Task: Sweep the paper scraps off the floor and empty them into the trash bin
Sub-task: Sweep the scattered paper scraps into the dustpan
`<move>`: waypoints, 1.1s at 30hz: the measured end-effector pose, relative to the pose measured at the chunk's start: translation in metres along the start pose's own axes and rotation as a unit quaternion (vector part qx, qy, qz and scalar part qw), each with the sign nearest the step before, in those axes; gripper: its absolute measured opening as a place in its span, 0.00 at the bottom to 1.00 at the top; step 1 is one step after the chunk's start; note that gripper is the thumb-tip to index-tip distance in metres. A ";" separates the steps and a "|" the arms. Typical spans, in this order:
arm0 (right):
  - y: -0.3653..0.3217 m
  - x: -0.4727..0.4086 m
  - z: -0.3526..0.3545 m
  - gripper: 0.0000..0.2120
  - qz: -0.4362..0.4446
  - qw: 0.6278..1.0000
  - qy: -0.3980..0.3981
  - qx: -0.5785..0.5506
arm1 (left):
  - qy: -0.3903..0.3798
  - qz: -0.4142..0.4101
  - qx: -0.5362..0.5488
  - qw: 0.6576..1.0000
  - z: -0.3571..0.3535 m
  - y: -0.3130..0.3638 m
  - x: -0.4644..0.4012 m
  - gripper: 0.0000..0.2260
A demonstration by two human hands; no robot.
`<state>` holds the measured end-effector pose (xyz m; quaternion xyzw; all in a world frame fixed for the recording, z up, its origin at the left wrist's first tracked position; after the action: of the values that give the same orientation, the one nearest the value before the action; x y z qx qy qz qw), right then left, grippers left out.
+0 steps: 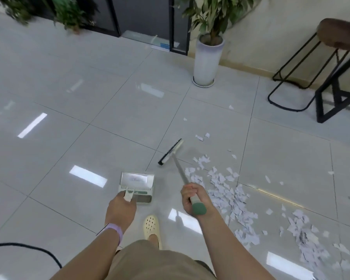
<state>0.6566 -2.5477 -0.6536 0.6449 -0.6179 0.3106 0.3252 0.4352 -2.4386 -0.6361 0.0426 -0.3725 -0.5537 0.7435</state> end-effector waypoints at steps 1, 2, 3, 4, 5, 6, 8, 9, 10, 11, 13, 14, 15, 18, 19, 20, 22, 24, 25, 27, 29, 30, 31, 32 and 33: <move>-0.015 -0.010 0.011 0.09 0.027 0.999 0.030 0.028 | -0.007 0.004 0.001 1.000 0.005 -0.001 -0.013 0.11; -0.028 -0.019 0.023 0.08 0.042 0.998 0.041 0.034 | -0.013 0.010 0.003 1.000 0.009 -0.001 -0.026 0.13; -0.041 -0.032 0.041 0.08 0.047 0.998 0.042 0.029 | -0.019 0.014 0.006 1.000 0.011 -0.001 -0.039 0.15; -0.055 -0.040 0.064 0.13 0.062 0.996 0.059 0.036 | -0.026 0.018 0.004 0.999 0.012 0.002 -0.051 0.15; -0.063 -0.039 0.074 0.14 0.059 0.996 0.062 0.020 | -0.033 0.017 -0.001 0.999 0.012 0.006 -0.062 0.15; -0.073 -0.028 0.077 0.12 0.074 0.995 0.072 0.004 | -0.041 0.013 -0.007 0.999 0.009 0.013 -0.071 0.14; -0.090 0.000 0.088 0.10 0.091 0.983 0.160 0.026 | -0.065 0.000 -0.013 0.998 -0.001 0.031 -0.083 0.12; -0.100 0.012 0.090 0.10 0.096 0.975 0.197 0.045 | -0.081 -0.007 -0.014 0.997 -0.009 0.042 -0.086 0.10; -0.113 0.025 0.095 0.11 0.116 0.959 0.246 0.077 | -0.098 -0.015 -0.015 0.995 -0.018 0.053 -0.087 0.08; -0.128 0.032 0.104 0.11 0.137 0.944 0.285 0.098 | -0.113 -0.023 -0.013 0.993 -0.024 0.064 -0.088 0.06; -0.147 0.036 0.102 0.12 0.152 0.918 0.333 0.150 | -0.125 -0.037 -0.006 0.991 -0.034 0.083 -0.093 0.08; -0.153 0.037 0.099 0.10 0.162 0.904 0.357 0.169 | -0.127 -0.046 -0.002 0.991 -0.036 0.091 -0.098 0.10; -0.157 0.034 0.092 0.08 0.167 0.894 0.366 0.198 | -0.132 -0.054 0.000 0.990 -0.037 0.101 -0.102 0.11; -0.154 0.024 0.057 0.09 0.201 0.884 0.361 0.218 | -0.151 -0.070 0.007 0.986 -0.042 0.127 -0.108 0.04; -0.151 0.021 0.045 0.12 0.221 0.889 0.350 0.196 | -0.153 -0.078 0.007 0.985 -0.044 0.137 -0.107 0.06; -0.149 0.018 0.034 0.13 0.237 0.899 0.329 0.167 | -0.158 -0.087 0.008 0.984 -0.048 0.146 -0.106 0.07; -0.150 0.011 0.016 0.13 0.254 0.913 0.296 0.122 | -0.174 -0.102 -0.003 0.980 -0.060 0.164 -0.106 0.05; -0.159 0.004 -0.001 0.13 0.257 0.925 0.264 0.090 | -0.181 -0.118 -0.028 0.976 -0.072 0.180 -0.107 0.03; -0.166 -0.002 -0.009 0.13 0.253 0.931 0.248 0.083 | -0.183 -0.122 -0.038 0.975 -0.078 0.189 -0.108 0.02; -0.178 -0.016 -0.033 0.13 0.237 0.946 0.210 0.071 | -0.184 -0.129 -0.045 0.973 -0.087 0.207 -0.112 0.03; -0.187 -0.033 -0.061 0.11 0.207 0.962 0.167 0.057 | -0.174 -0.124 -0.054 0.975 -0.089 0.224 -0.119 0.06; -0.191 -0.044 -0.075 0.11 0.188 0.969 0.149 0.057 | -0.166 -0.116 -0.058 0.978 -0.089 0.231 -0.126 0.07; -0.195 -0.055 -0.090 0.10 0.170 0.975 0.131 0.063 | -0.158 -0.104 -0.061 0.980 -0.087 0.237 -0.134 0.07; -0.199 -0.066 -0.105 0.10 0.153 0.979 0.114 0.074 | -0.152 -0.092 -0.061 0.982 -0.084 0.244 -0.143 0.08; -0.205 -0.077 -0.121 0.10 0.137 0.982 0.096 0.082 | -0.146 -0.083 -0.059 0.984 -0.081 0.251 -0.151 0.08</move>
<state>0.8578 -2.3995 -0.6504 0.5459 -0.6383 0.4628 0.2835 0.6661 -2.2422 -0.6517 -0.0517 -0.4393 -0.6345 0.6338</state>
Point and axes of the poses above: each hand's wrist, its own x-axis away from the middle knuckle, its own z-axis out of the back of the hand, y = z × x, the point moved 8 cm from there along -x, towards the middle knuckle, and after that the axes turned 8 degrees about z, right-handed, at the moved point
